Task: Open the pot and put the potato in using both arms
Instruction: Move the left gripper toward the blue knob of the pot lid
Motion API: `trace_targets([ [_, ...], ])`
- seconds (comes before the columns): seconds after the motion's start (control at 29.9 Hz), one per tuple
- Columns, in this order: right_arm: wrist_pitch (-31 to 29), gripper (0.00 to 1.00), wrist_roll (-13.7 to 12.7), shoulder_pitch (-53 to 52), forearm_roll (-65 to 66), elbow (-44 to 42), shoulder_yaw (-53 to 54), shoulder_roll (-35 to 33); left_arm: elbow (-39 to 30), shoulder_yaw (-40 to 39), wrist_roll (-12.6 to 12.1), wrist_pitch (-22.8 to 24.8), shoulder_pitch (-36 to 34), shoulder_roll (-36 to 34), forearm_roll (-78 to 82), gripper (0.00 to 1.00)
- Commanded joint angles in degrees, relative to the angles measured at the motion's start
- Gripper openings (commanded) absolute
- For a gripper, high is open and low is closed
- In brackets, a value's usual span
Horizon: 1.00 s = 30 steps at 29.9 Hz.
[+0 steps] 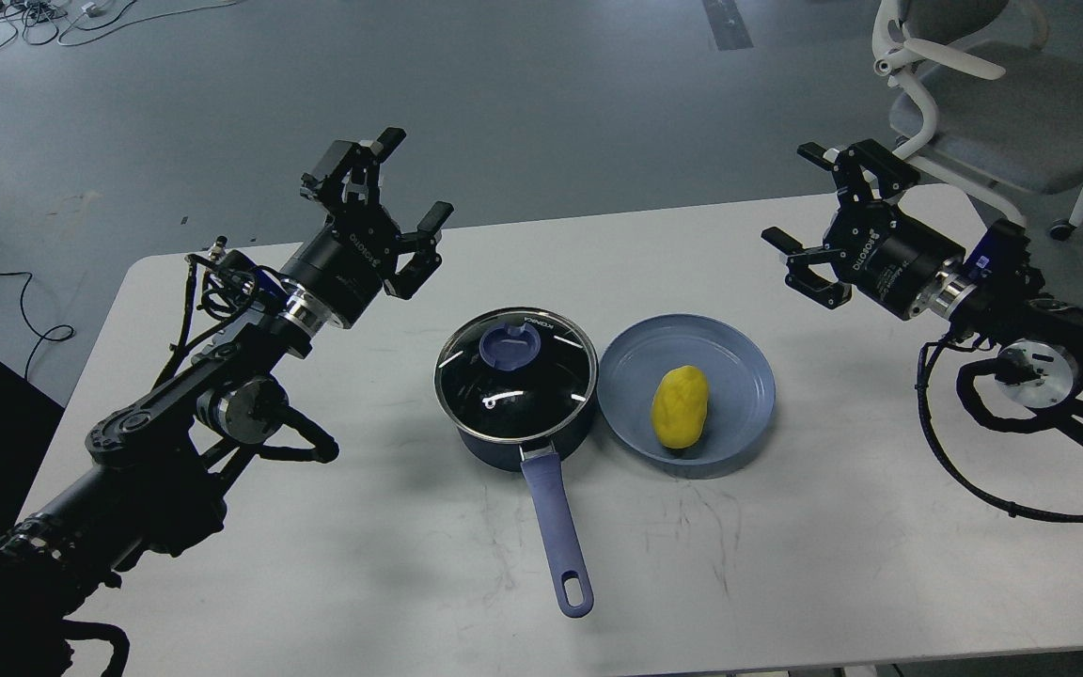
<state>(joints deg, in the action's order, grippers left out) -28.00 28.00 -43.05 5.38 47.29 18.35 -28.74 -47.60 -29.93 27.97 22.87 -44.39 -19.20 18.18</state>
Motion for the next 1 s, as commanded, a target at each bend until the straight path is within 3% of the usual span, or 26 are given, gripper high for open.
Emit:
trace_targets([
  [0.0,0.0,1.00,0.0,0.4,0.0,0.0,0.1,-0.1,-0.1,0.1,0.0,0.2,0.2,-0.1,0.0,0.98],
  [0.33,0.0,1.00,0.0,0.5,0.0,0.0,0.0,-0.8,0.7,0.6,0.0,1.0,-0.9,-3.5,0.2,0.98],
  [0.5,0.0,1.00,0.0,0.6,0.0,-0.2,-0.3,-1.0,0.5,0.5,0.0,5.1,-1.3,-7.1,0.9,0.98],
  [0.6,0.0,1.00,0.0,1.2,0.0,-0.2,-0.4,-0.9,-2.0,0.6,0.0,5.1,-2.4,-8.3,4.2,0.98],
  [0.7,0.0,1.00,0.0,1.5,0.0,-0.2,-0.5,-1.3,-9.1,0.3,0.0,5.1,-5.0,-12.7,16.2,0.98],
  [0.77,0.0,1.00,0.0,1.9,0.1,-0.3,-0.6,-1.7,-11.7,0.3,0.0,3.9,-6.3,-13.6,21.3,0.98],
  [0.9,0.0,1.00,0.0,2.8,0.0,-1.8,-0.6,-1.8,-21.3,0.4,0.0,-5.6,-8.1,-15.9,44.8,0.98],
  [0.97,0.0,1.00,0.0,2.9,0.0,-2.4,-0.8,-1.8,-24.5,0.6,0.0,-7.7,-8.1,-16.3,51.5,0.98],
])
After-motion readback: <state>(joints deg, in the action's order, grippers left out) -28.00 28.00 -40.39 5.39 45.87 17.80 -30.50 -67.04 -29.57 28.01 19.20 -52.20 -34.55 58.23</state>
